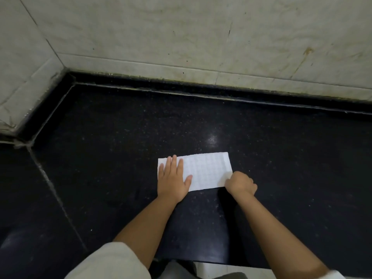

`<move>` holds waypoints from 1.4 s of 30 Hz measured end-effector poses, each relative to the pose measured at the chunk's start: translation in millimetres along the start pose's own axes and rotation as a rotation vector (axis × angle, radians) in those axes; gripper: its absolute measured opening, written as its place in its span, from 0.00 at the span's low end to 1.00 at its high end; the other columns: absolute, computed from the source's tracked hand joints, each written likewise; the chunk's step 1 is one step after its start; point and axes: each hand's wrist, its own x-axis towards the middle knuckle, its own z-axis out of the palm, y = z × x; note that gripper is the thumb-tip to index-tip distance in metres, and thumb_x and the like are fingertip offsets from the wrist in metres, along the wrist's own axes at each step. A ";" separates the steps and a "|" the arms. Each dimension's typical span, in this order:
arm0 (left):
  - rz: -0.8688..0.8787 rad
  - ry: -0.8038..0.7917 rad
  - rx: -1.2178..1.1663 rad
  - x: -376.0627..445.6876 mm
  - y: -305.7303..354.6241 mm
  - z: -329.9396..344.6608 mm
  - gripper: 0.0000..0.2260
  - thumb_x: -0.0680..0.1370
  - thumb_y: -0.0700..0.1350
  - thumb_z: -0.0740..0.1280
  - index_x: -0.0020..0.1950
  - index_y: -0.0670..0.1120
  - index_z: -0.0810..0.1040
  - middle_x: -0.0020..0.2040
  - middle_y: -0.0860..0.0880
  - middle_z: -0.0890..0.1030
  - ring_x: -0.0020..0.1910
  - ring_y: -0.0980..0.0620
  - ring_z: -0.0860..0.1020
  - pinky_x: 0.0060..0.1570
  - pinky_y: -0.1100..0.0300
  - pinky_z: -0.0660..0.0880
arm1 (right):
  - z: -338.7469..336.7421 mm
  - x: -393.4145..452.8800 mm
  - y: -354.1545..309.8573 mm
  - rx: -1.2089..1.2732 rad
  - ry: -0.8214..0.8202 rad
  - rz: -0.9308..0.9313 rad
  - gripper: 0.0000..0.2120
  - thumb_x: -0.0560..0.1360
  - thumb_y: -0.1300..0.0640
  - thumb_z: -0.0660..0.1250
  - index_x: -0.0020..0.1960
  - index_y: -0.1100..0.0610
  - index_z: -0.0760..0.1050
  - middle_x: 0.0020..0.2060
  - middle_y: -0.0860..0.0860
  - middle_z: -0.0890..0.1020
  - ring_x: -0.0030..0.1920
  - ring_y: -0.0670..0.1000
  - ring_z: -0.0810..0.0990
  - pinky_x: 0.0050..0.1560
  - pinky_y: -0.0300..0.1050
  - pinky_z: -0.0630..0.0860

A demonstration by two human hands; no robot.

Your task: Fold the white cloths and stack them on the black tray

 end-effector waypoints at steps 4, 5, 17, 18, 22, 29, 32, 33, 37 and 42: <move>0.017 -0.025 -0.043 0.4 -1.4 -10.0 0.28 0.81 0.58 0.47 0.77 0.47 0.44 0.78 0.46 0.42 0.77 0.49 0.40 0.75 0.50 0.40 | -9.5 -2.0 -4.6 0.179 0.070 -0.082 0.09 0.73 0.58 0.61 0.35 0.58 0.68 0.41 0.56 0.78 0.43 0.55 0.75 0.43 0.45 0.72; 0.025 -0.003 -0.057 -0.4 -5.1 -14.9 0.28 0.81 0.57 0.48 0.77 0.47 0.45 0.78 0.46 0.43 0.77 0.49 0.41 0.75 0.50 0.41 | -13.3 -2.9 -8.2 0.270 0.108 -0.131 0.12 0.72 0.59 0.62 0.31 0.57 0.64 0.35 0.54 0.75 0.38 0.53 0.73 0.36 0.44 0.69; -0.147 0.120 -0.135 -46.1 -137.2 -41.7 0.24 0.81 0.52 0.53 0.75 0.45 0.56 0.78 0.44 0.50 0.77 0.46 0.46 0.75 0.50 0.52 | 67.3 -83.8 -107.5 0.096 0.354 -0.862 0.06 0.58 0.64 0.66 0.27 0.56 0.70 0.23 0.49 0.74 0.23 0.50 0.74 0.30 0.35 0.58; -0.141 0.119 -0.138 -48.6 -144.0 -40.2 0.24 0.81 0.52 0.53 0.75 0.45 0.57 0.77 0.43 0.51 0.77 0.46 0.47 0.75 0.50 0.52 | 74.6 -83.4 -106.6 0.062 0.369 -0.871 0.04 0.60 0.62 0.62 0.28 0.56 0.72 0.24 0.48 0.74 0.24 0.50 0.74 0.29 0.35 0.58; -0.065 0.132 -0.175 -51.0 -151.7 -36.5 0.22 0.81 0.50 0.53 0.74 0.44 0.59 0.77 0.44 0.54 0.77 0.47 0.48 0.75 0.51 0.53 | 79.5 -80.8 -99.4 0.100 0.269 -0.880 0.09 0.64 0.61 0.59 0.38 0.59 0.78 0.30 0.50 0.79 0.29 0.51 0.78 0.27 0.39 0.75; 0.302 0.271 -0.205 -39.3 -119.6 -21.4 0.16 0.65 0.44 0.75 0.52 0.43 0.81 0.56 0.44 0.82 0.57 0.45 0.79 0.52 0.52 0.78 | 47.4 -77.1 -63.1 -0.120 0.352 -0.848 0.17 0.55 0.63 0.63 0.41 0.54 0.81 0.38 0.48 0.83 0.41 0.49 0.80 0.38 0.43 0.77; 0.500 0.301 -0.228 -36.8 -97.4 -24.9 0.07 0.67 0.48 0.67 0.41 0.49 0.82 0.43 0.53 0.82 0.45 0.54 0.78 0.41 0.63 0.79 | 39.7 -73.2 -50.9 -0.342 0.229 -0.709 0.21 0.42 0.58 0.76 0.35 0.50 0.80 0.35 0.45 0.82 0.35 0.48 0.82 0.33 0.40 0.77; 0.541 0.255 -0.224 -36.0 -89.1 -26.3 0.07 0.66 0.49 0.67 0.40 0.50 0.82 0.41 0.55 0.81 0.42 0.56 0.79 0.40 0.65 0.78 | 40.2 -68.3 -48.6 -0.375 0.196 -0.680 0.24 0.39 0.57 0.78 0.34 0.49 0.80 0.34 0.45 0.81 0.33 0.47 0.81 0.31 0.38 0.76; 0.522 0.062 -0.112 -37.8 -65.0 -27.9 0.14 0.71 0.54 0.69 0.51 0.46 0.80 0.50 0.50 0.79 0.53 0.51 0.77 0.54 0.59 0.73 | 33.9 -58.7 -56.0 -0.413 0.194 -0.728 0.16 0.46 0.59 0.79 0.31 0.54 0.78 0.30 0.49 0.79 0.27 0.49 0.77 0.23 0.37 0.70; 0.407 0.042 0.048 -38.3 -51.0 -24.8 0.16 0.78 0.52 0.60 0.61 0.44 0.73 0.59 0.47 0.74 0.61 0.48 0.69 0.63 0.55 0.63 | 23.7 -56.7 -51.8 -0.062 0.102 -0.616 0.12 0.73 0.65 0.58 0.51 0.64 0.77 0.50 0.58 0.78 0.49 0.58 0.78 0.47 0.46 0.73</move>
